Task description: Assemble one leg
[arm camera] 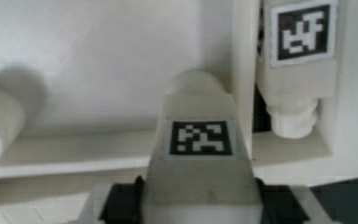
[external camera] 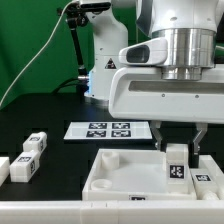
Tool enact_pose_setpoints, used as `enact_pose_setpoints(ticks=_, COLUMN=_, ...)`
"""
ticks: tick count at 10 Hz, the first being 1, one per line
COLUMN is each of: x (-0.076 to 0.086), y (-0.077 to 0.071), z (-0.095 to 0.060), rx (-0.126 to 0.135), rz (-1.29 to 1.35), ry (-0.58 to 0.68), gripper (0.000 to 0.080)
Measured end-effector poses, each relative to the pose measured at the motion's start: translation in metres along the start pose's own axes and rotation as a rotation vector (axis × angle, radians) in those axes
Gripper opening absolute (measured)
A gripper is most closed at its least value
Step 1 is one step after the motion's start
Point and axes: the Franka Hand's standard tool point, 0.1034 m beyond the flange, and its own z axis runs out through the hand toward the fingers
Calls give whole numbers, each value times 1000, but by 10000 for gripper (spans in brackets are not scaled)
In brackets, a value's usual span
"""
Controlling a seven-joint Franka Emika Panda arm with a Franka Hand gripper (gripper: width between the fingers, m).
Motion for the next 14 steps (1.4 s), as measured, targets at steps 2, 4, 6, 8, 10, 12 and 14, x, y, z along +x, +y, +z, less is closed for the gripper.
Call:
enact_pose_setpoints(ticks=2, x=1, y=4, z=0, rx=-8, rz=239, ry=3, gripper=284)
enact_pose_setpoints(ticks=4, x=-2, y=11, z=0, rx=-43, rz=452, ry=-1, gripper=284)
enact_pose_setpoints(ticks=6, x=-3, y=17, z=-1, rx=-69, rz=556, ry=0, gripper=284)
enact_pose_setpoints(ticks=8, x=-1, y=22, z=-1, rx=-71, rz=532, ry=3, gripper=420)
enact_pose_setpoints(ticks=10, x=3, y=22, z=-7, rx=-62, rz=515, ry=7, gripper=554)
enact_pose_setpoints(ticks=12, x=12, y=24, z=-25, rx=-42, rz=493, ry=14, gripper=644)
enact_pose_setpoints(ticks=14, x=14, y=24, z=-32, rx=-33, rz=494, ry=18, gripper=649)
